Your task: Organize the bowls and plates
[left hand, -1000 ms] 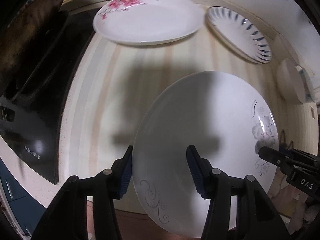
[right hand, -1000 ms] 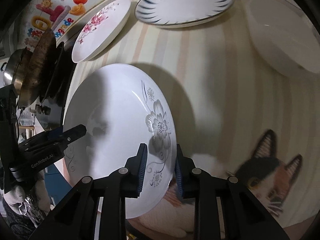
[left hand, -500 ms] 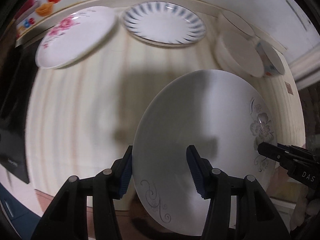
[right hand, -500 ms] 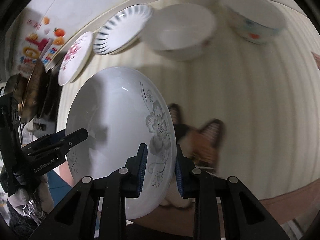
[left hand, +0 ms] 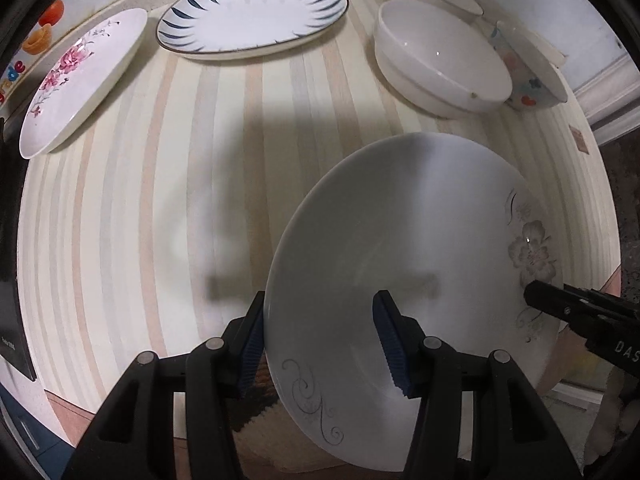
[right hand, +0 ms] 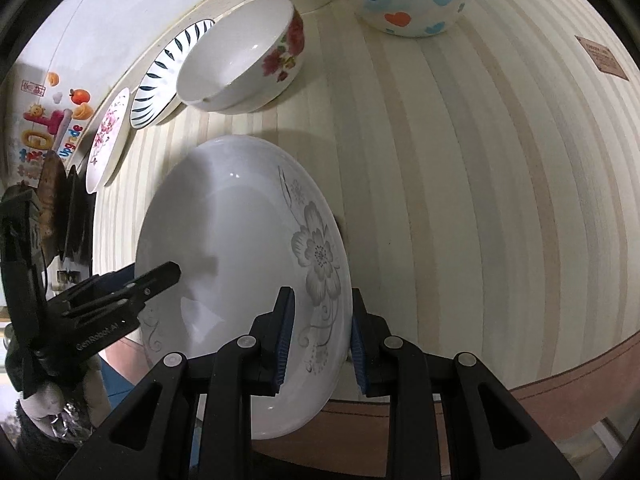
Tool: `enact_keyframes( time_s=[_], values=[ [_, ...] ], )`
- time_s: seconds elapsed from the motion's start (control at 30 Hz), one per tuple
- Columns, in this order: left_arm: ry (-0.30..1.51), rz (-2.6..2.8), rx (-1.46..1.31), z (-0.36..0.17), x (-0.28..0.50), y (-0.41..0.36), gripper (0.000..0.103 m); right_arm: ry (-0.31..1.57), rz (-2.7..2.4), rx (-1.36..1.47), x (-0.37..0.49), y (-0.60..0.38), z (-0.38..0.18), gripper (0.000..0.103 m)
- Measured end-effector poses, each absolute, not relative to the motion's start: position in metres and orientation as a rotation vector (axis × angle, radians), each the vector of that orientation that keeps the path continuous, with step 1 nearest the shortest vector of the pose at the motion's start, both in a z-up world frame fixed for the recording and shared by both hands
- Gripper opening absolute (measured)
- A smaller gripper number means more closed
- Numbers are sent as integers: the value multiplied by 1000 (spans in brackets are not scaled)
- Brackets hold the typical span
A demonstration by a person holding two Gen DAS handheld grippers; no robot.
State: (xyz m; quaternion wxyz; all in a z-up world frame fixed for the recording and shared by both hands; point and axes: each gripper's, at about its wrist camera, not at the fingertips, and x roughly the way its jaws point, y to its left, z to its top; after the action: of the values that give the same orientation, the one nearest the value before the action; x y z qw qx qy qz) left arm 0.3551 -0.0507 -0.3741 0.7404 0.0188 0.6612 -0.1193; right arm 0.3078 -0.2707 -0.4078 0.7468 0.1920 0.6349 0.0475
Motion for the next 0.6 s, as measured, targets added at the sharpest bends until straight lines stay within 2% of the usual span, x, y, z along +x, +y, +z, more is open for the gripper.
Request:
enact_keyframes(
  time_s=[0.6],
  values=[
    [1410,-239,107,-355,351,-56,49,1473,150,418,326,-260,-419,29]
  ],
)
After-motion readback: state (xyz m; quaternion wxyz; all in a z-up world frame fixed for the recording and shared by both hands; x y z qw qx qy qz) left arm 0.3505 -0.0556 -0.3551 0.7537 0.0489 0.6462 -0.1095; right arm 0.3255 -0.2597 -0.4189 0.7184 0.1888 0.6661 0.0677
